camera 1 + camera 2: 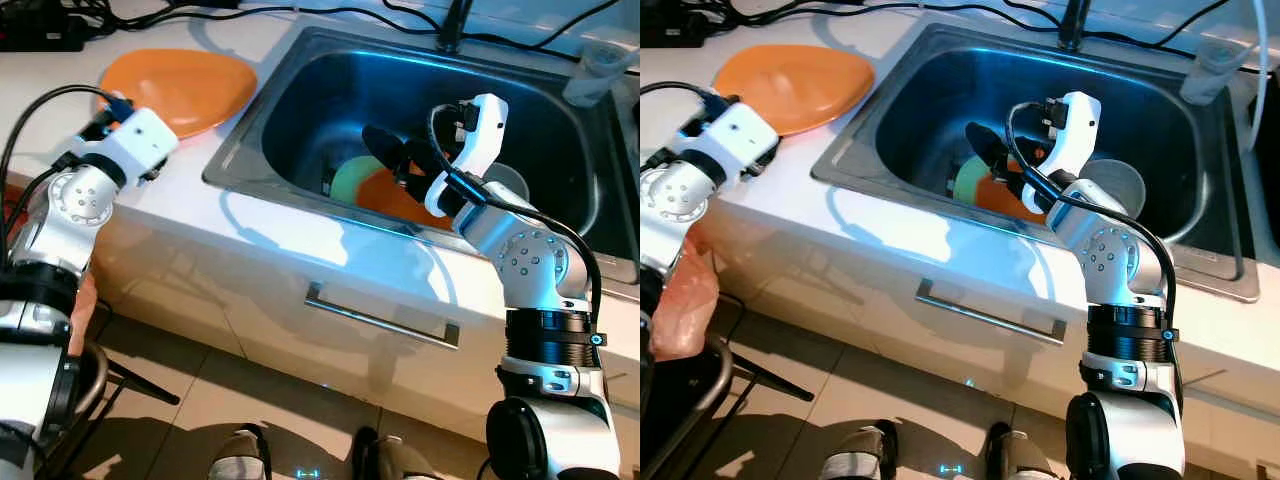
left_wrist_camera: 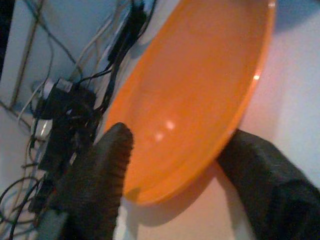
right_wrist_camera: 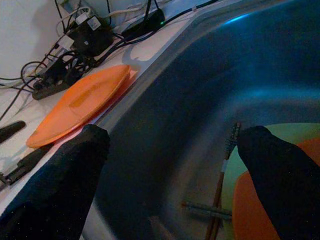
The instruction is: Kitchen organization
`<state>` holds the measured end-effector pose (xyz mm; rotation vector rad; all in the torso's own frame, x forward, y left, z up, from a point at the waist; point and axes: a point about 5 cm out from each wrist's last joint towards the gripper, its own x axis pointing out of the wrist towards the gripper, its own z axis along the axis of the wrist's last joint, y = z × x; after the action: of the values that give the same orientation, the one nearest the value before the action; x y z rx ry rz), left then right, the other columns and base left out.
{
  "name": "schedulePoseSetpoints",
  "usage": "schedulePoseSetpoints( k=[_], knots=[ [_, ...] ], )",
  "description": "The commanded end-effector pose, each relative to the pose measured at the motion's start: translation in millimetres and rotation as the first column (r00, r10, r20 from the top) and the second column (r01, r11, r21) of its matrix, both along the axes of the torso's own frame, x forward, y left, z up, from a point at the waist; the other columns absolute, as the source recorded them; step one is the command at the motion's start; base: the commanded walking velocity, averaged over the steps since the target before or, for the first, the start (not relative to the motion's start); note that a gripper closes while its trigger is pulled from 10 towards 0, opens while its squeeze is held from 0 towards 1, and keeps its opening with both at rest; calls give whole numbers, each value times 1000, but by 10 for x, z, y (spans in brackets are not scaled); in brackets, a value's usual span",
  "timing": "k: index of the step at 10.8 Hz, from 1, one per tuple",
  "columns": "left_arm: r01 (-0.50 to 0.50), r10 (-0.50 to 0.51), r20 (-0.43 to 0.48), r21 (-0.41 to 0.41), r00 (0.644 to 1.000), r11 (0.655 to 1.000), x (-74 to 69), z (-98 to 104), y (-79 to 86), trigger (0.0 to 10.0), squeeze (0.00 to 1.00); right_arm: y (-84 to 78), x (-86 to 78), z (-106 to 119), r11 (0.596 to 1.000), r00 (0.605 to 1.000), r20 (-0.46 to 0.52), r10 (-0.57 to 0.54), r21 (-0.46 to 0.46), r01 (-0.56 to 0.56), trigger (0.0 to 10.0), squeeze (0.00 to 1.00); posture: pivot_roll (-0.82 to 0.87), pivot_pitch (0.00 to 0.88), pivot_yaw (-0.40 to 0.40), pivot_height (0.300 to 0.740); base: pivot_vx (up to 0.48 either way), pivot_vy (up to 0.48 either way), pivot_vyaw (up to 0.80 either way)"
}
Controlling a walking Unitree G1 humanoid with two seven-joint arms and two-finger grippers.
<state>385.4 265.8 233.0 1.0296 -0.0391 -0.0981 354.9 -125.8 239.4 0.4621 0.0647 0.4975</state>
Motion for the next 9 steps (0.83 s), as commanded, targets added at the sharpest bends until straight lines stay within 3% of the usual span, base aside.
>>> schedulePoseSetpoints(
  k=[1,5,9],
  knots=[
    [23,-4,-220,81,976,996,-79,-493,15,0,0,-25,-32,18,1000,1000,5,-7,8,7,10000,0,59,240,-6,740,0,0,0],
    [70,-31,-255,143,966,987,-88,-516,30,0,0,-36,-46,5,1000,1000,2,-21,20,21,10000,0,62,242,6,740,0,0,0],
    [92,-48,-281,147,959,985,-81,-557,-9,0,0,-40,-50,5,999,1000,2,-26,22,26,10000,0,58,241,6,740,0,0,0]
  ],
)
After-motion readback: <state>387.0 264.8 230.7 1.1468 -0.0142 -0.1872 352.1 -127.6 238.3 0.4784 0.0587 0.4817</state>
